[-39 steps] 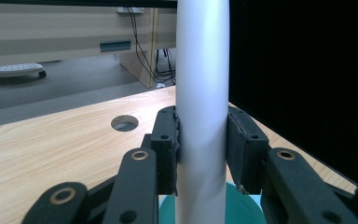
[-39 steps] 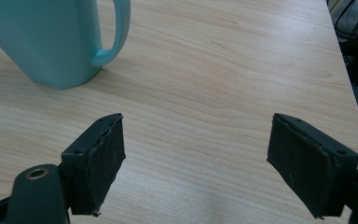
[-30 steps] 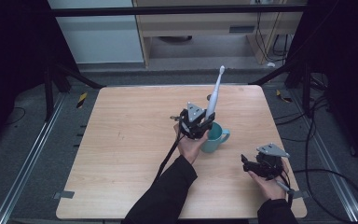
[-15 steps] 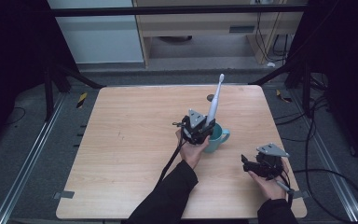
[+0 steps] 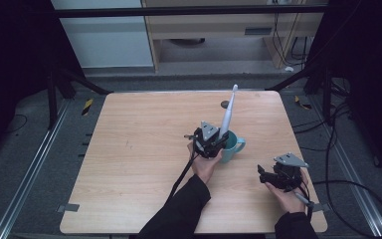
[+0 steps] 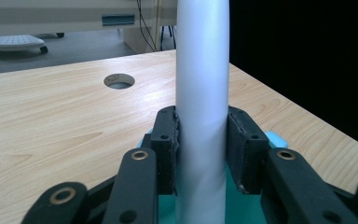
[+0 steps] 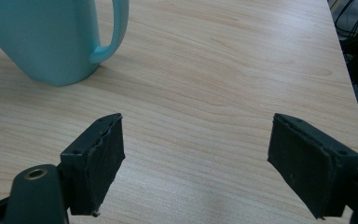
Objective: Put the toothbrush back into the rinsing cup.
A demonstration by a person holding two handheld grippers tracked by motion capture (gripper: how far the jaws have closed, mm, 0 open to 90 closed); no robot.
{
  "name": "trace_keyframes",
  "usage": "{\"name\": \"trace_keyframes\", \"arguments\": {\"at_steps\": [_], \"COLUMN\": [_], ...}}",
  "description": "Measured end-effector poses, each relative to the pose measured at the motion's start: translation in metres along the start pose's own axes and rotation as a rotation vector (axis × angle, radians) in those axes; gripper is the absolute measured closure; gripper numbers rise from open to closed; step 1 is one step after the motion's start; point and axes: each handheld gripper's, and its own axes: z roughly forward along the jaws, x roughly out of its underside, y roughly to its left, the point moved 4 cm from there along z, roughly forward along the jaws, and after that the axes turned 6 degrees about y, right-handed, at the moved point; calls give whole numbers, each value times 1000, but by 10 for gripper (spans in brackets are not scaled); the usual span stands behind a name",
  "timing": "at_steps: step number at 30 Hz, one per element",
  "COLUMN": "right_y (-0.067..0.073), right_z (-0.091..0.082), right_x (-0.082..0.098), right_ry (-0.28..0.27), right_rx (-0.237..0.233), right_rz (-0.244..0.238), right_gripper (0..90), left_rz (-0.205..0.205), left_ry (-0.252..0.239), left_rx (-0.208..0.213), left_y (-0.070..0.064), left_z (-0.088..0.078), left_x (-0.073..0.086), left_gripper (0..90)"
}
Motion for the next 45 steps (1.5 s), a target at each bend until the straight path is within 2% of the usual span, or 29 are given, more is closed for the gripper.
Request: {"name": "trace_keyframes", "arguments": {"at_steps": [10,19,27,29,32,34,37,39,43,45], "right_y": [0,0,-1,-1,-2,-2,-3,-2,-3,-3], "right_z": [0,0,-1,-1,-1,-1,-1,-1,-1,-1], "right_x": [0,0,0,0,0,0,0,0,0,0], "right_ry": [1,-1,-4,-6,-6,-8,-9,-8,-10,-7], "right_rx": [-1,-1,3,5,9,10,13,14,15,16], "right_rz": [-3,-2,1,1,10,10,11,10,12,13], "right_gripper": [183,182,180,179,177,176,175,174,170,169], "left_rz": [14,38,43,52,65,69,46,39,68,54], "left_ry": [18,27,2,-7,-27,-38,-46,-31,4,12], "left_rx": [-13,-30,15,28,60,79,103,118,88,74], "left_y": [-2,-4,-8,-10,-12,-10,-2,8,38,54], "left_z": [3,1,-3,-9,-21,-31,-45,-55,-71,-78], "left_x": [11,12,10,8,3,-2,-8,-12,-15,-15], "left_gripper": [659,654,602,587,510,498,471,447,409,396]}}
